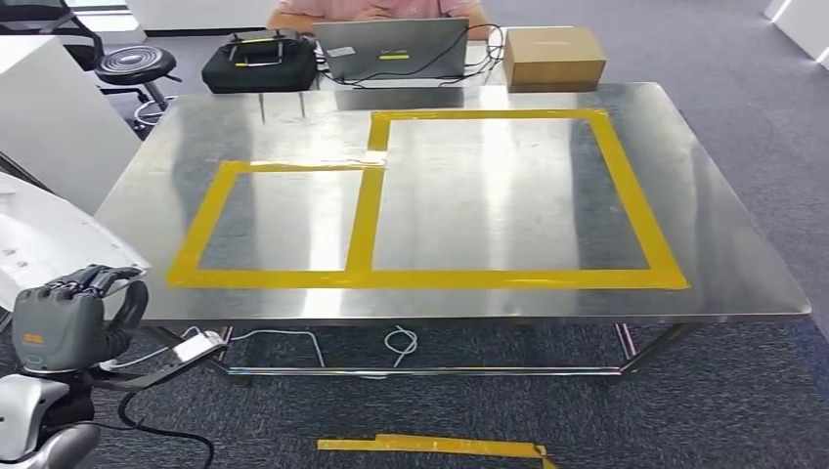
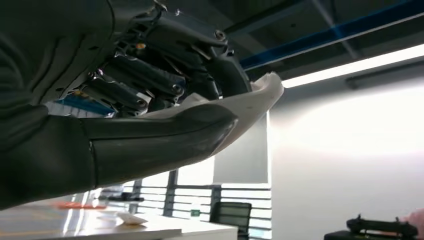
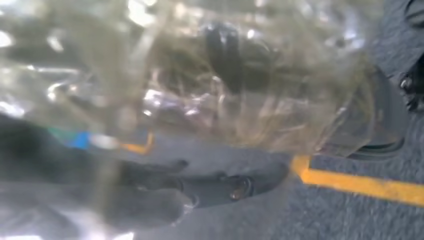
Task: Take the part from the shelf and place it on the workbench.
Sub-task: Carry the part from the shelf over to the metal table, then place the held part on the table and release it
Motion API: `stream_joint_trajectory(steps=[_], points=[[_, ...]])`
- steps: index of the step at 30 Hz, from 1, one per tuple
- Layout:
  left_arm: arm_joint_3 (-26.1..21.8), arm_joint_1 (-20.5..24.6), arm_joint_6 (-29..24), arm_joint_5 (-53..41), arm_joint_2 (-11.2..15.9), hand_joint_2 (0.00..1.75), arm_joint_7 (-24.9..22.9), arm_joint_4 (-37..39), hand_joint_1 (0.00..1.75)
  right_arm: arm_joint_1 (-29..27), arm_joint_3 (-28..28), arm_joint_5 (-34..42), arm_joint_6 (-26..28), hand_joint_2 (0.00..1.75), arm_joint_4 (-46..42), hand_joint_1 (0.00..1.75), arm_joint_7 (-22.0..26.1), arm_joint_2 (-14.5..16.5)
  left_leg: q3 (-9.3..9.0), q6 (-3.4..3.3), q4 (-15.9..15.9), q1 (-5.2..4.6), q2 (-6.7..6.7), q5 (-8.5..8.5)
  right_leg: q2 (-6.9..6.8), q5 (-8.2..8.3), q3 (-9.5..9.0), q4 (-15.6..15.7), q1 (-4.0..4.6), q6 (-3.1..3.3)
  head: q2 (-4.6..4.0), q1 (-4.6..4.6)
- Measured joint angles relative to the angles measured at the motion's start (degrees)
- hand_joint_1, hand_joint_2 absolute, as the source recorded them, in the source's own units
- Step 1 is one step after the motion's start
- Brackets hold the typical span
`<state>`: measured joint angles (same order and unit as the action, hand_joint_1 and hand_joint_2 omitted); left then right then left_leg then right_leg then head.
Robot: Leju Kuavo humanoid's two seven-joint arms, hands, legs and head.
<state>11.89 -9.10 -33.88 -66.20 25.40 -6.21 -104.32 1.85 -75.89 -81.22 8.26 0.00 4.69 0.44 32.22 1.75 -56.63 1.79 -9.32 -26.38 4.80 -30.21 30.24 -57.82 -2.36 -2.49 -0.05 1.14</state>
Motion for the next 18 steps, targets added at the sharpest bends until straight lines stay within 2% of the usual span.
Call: stream_joint_trajectory(steps=[1, 2, 3, 5, 6, 7, 8, 9, 11, 12, 14, 16, 17, 18], points=[[0.0, -0.1, 0.0, 0.0, 0.1, 1.75, 0.0, 0.0, 1.75, 0.0, 0.0, 0.1, 0.0, 0.0, 0.0, 0.0, -0.2, 0.0, 0.15, 0.19, -0.1, 0.11, -0.02, -0.04, -0.61, 0.01, -0.05, -0.1, 0.08, 0.45, 0.0, 0.09], [0.0, -0.2, 0.1, 0.0, 0.1, 1.75, 0.0, 0.0, 1.75, 0.0, 0.0, 0.3, 0.0, 0.0, 0.0, 0.0, -0.4, -0.1, 0.49, 0.35, -0.7, 0.07, 1.14, -0.43, -1.26, 0.03, -0.08, -0.2, 0.15, 0.89, -0.01, 0.22], [0.0, -0.2, 0.1, 0.0, 0.1, 1.75, 0.0, 0.0, 1.75, 0.0, 0.0, 0.5, 0.0, 0.0, 0.0, 0.0, -0.5, -0.1, 1.32, 0.47, -2.4, -0.02, 3.03, -1.39, -1.97, 0.06, -0.11, -0.2, 0.23, 1.25, 0.0, 0.41], [0.1, 0.0, 0.2, -0.1, 0.2, 1.75, 0.0, 0.0, 1.75, -0.1, 0.0, 0.6, -0.2, 0.0, 0.0, 0.0, -0.6, -0.1, 4.69, 0.52, -9.3, -0.28, 7.44, -4.76, -3.34, -0.05, -0.13, -0.2, 0.63, 1.78, 0.0, 0.82], [0.2, 0.1, 0.3, -0.1, 0.2, 1.75, 0.0, 0.0, 1.75, -0.2, 0.0, 0.7, -0.2, 0.0, 0.0, 0.0, -0.6, -0.1, 6.7, 0.48, -13.2, -0.3, 8.43, -6.35, -4.02, -0.15, -0.12, -0.2, 0.86, 1.94, 0.01, 0.9], [0.3, 0.1, 0.4, -0.1, 0.2, 1.75, 0.0, 0.0, 1.75, -0.3, 0.0, 0.6, -0.3, 0.0, 0.0, 0.0, -0.6, -0.1, 8.16, 0.35, -16.1, -0.3, 8.84, -7.11, -4.66, -0.25, -0.15, -0.2, 1.07, 2.08, 0.01, 0.89], [0.3, 0.1, 0.5, -0.1, 0.2, 1.75, 0.0, 0.0, 1.75, -0.4, 0.0, 0.6, -0.3, 0.0, 0.0, 0.0, -0.6, -0.1, 8.71, 0.12, -17.1, -0.33, 8.94, -6.76, -5.22, -0.34, -0.21, -0.2, 1.26, 2.19, 0.01, 0.9], [0.4, 0.1, 0.6, -0.1, 0.2, 1.75, 0.0, 0.0, 1.75, -0.3, 0.0, 0.6, -0.3, 0.0, 0.0, 0.0, -0.6, -0.1, 8.14, -0.23, -15.9, -0.42, 8.95, -5.36, -5.64, -0.43, -0.31, -0.2, 1.45, 2.26, 0.01, 0.89], [0.5, 0.2, 0.8, -0.1, 0.2, 1.75, 0.0, 0.0, 1.75, -0.1, 0.0, 0.6, -0.4, 0.0, 0.0, 0.0, -0.6, -0.1, 4.75, -1.39, -9.1, -0.88, 9.13, -1.54, -6.23, -0.64, -0.59, -0.1, 1.73, 2.27, 0.01, 0.87], [0.5, 0.3, 0.8, -0.1, 0.2, 1.75, 0.0, 0.0, 1.75, 0.0, 0.0, 0.6, -0.5, 0.0, 0.0, 0.0, -0.6, -0.1, 3.07, -1.97, -5.7, -1.18, 9.32, -0.41, -6.4, -0.76, -0.64, -0.1, 1.87, 2.17, 0.0, 0.86], [0.6, 0.6, 0.8, -0.2, 0.3, 1.75, 0.0, 0.0, 1.75, 0.1, 0.0, 0.7, -0.6, 0.0, 0.0, 0.0, -0.5, 0.0, 1.49, -2.68, -2.4, -1.67, 9.6, -0.19, -6.79, -0.9, -0.55, 0.0, 1.96, 1.69, 0.0, 0.86], [0.7, 0.7, 0.9, -0.3, 0.3, 1.75, 0.0, 0.0, 1.75, 0.1, 0.0, 0.7, -0.8, 0.0, 0.0, 0.0, -0.6, 0.0, 1.23, -2.69, -1.6, -1.73, 9.44, -0.26, -7.08, -0.93, -0.67, 0.3, 1.94, 1.04, 0.01, 0.89], [0.7, 0.8, 0.9, -0.4, 0.3, 1.75, 0.0, 0.0, 1.75, 0.1, 0.0, 0.7, -0.9, 0.0, 0.0, 0.0, -0.6, 0.0, 0.92, -2.17, -1.1, -1.65, 9.33, -0.13, -7.1, -0.73, -0.84, 0.7, 1.97, 1.33, 0.01, 0.84], [0.8, 1.0, 1.0, -0.4, 0.2, 1.75, 0.0, 0.1, 1.75, 0.2, 0.0, 0.7, -0.9, 0.0, 0.0, 0.0, -0.6, -0.1, 0.6, -1.7, -0.6, -1.56, 9.26, 0.03, -7.08, -0.76, -1.05, 1.1, 2.05, 2.07, 0.01, 0.73]])
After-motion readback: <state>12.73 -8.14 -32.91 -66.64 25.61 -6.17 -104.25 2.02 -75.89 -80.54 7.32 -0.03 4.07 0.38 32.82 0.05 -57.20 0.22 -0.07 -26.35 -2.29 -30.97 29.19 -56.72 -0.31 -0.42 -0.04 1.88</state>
